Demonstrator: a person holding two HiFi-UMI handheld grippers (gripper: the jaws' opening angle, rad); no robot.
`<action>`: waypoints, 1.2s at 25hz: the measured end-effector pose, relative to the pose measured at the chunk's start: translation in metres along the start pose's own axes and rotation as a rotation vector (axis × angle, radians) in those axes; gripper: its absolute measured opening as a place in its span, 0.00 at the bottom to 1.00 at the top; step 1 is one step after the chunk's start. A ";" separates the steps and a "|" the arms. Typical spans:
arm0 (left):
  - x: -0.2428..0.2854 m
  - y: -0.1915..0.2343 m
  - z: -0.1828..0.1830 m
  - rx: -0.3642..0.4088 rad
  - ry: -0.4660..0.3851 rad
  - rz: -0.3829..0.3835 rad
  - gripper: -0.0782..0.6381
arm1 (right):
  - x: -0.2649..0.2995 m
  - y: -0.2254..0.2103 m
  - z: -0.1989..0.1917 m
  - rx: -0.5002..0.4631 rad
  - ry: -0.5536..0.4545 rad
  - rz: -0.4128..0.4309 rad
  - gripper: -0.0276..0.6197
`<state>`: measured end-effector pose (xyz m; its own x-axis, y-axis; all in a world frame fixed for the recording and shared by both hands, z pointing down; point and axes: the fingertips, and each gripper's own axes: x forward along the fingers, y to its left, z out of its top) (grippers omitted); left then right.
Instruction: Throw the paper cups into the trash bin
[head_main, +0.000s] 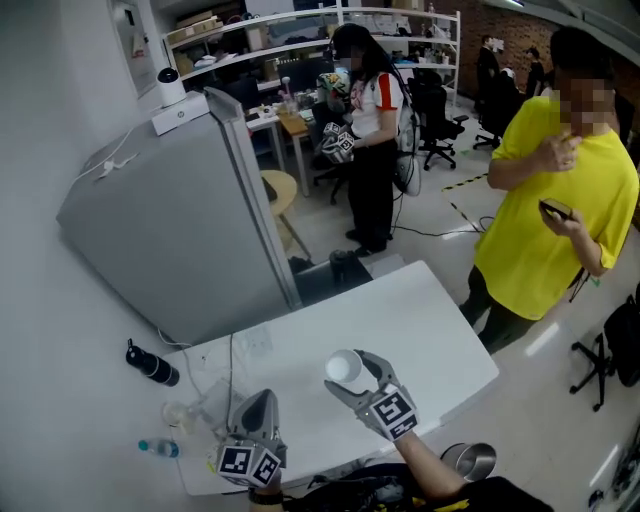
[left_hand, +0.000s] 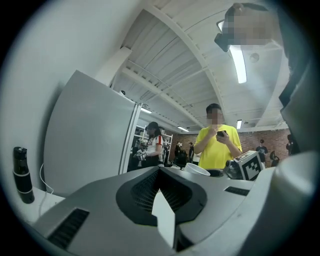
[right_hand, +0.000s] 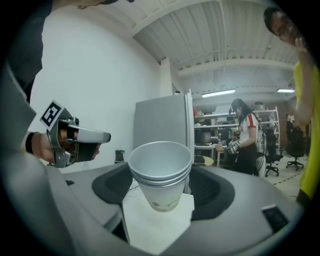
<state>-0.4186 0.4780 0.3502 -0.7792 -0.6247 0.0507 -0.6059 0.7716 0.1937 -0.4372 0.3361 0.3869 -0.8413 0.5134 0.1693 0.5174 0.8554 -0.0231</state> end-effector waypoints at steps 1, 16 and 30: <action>0.005 -0.004 0.000 -0.003 -0.003 -0.022 0.11 | -0.007 -0.003 0.006 -0.005 -0.008 -0.022 0.60; 0.084 -0.108 -0.019 0.027 0.045 -0.375 0.11 | -0.146 -0.050 0.007 -0.054 -0.017 -0.386 0.60; 0.136 -0.320 -0.044 0.076 0.100 -0.750 0.11 | -0.314 -0.131 -0.004 -0.027 -0.092 -0.679 0.60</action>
<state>-0.3240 0.1408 0.3378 -0.1385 -0.9901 0.0214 -0.9797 0.1401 0.1436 -0.2406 0.0625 0.3404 -0.9900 -0.1310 0.0530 -0.1264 0.9885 0.0829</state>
